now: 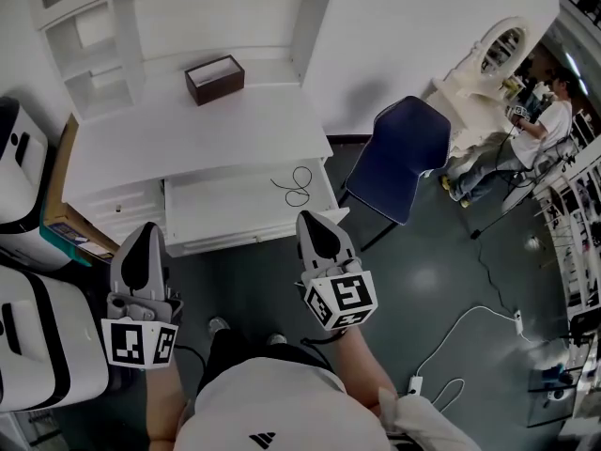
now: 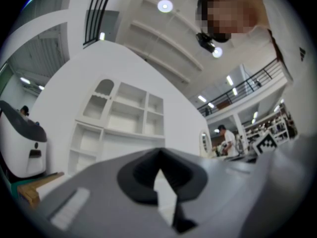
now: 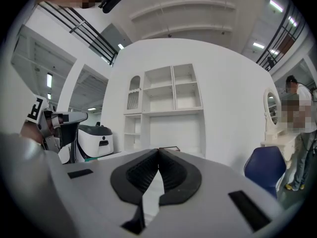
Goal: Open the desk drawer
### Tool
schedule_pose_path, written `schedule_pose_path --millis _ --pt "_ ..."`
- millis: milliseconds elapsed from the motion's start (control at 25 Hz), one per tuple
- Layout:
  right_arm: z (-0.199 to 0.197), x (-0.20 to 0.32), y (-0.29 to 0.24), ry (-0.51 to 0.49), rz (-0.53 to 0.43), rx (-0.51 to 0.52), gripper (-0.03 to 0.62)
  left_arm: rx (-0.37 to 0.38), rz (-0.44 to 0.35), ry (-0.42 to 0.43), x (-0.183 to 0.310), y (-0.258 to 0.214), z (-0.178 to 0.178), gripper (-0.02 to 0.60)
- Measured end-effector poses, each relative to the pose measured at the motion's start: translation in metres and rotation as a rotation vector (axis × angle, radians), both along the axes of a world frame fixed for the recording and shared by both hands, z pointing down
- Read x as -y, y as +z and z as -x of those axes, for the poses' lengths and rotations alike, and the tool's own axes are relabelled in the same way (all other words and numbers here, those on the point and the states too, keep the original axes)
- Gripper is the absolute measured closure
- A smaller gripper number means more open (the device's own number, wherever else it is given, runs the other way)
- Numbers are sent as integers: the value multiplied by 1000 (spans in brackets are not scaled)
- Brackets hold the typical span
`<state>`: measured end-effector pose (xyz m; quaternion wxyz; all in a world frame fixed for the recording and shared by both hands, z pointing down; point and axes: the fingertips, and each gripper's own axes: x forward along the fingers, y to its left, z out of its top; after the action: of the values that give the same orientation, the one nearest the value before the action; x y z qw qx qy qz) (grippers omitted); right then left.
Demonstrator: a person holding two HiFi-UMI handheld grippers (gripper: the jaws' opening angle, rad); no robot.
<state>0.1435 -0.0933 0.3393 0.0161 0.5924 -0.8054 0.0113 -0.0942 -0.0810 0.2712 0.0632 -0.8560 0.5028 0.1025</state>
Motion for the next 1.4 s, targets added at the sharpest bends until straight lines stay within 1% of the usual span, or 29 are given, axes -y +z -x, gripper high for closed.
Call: schedule_pose_path --millis 160,280,720,1400 --pt "-4 -10 -21 -10 -44 -11 594 0 -4 -10 -10 -4 -7 577" --pt "-7 -16 -31 -15 -59 -7 594 0 -9 -19 -17 -7 -10 577" --pt "-16 -33 -48 -17 -108 -19 597 -2 -8 -31 -34 -6 -21 577" --pt "-23 -39 -54 -22 -125 1 598 -8 8 -44 -41 -6 -27 577"
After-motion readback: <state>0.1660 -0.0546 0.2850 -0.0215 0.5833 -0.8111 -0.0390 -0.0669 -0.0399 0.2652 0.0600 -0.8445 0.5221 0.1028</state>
